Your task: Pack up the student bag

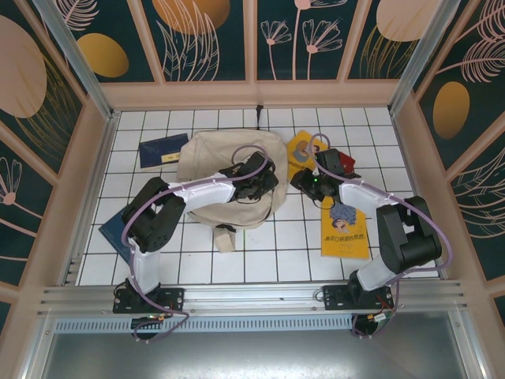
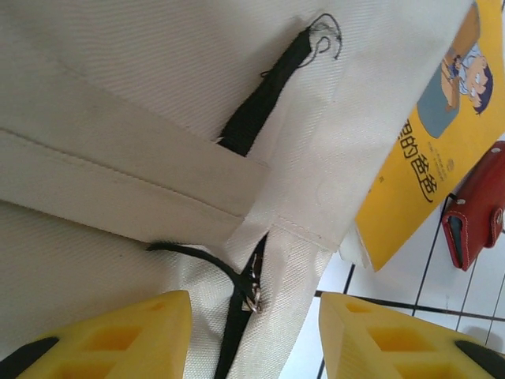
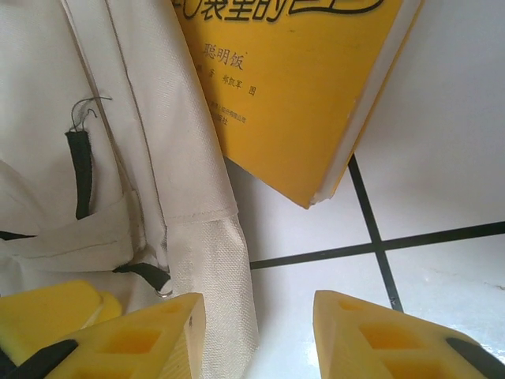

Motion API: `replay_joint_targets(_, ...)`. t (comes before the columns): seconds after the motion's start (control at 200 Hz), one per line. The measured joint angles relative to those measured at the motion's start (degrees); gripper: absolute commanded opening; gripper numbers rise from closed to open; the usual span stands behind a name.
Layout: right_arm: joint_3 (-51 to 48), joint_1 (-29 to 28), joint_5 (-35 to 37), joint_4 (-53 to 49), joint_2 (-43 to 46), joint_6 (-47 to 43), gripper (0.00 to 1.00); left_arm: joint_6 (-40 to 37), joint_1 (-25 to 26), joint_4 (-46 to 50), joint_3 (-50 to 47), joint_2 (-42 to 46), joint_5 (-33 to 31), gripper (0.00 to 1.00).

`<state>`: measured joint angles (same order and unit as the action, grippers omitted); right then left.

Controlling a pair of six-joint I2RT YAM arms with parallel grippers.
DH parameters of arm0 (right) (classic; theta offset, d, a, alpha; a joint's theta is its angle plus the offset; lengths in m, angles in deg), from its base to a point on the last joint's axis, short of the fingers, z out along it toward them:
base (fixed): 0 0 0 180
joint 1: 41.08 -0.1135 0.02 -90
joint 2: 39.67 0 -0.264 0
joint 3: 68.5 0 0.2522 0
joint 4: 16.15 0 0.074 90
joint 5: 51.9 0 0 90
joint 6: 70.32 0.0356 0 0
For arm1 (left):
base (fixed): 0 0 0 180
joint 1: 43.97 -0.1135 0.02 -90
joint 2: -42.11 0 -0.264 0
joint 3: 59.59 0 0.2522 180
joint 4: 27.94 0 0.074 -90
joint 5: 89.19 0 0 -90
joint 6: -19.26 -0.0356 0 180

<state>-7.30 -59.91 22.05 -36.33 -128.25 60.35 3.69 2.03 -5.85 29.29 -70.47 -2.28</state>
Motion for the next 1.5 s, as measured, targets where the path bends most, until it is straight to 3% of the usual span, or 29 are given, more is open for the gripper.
replay_joint_targets(0.375,-1.25,0.00,0.15,0.66,0.26,0.46,0.41,1.99,-0.15,1.44,0.96,-2.73,-0.46,0.44)
replay_joint_targets(0.615,-1.33,0.00,0.15,0.68,0.26,0.63,0.41,2.78,-0.70,1.90,3.26,-3.91,-1.33,0.33)
replay_joint_targets(0.935,-1.49,0.00,0.13,1.14,0.26,0.87,0.40,3.82,-0.74,1.46,3.28,-4.39,-1.46,0.34)
replay_joint_targets(1.235,-1.55,-0.02,0.11,1.55,0.26,1.70,0.40,4.07,-0.87,-0.57,3.26,-5.99,0.42,0.30)
replay_joint_targets(1.501,-1.55,-0.13,0.00,1.55,0.26,1.73,0.40,3.13,-0.90,-4.90,1.42,-5.73,1.66,0.11)
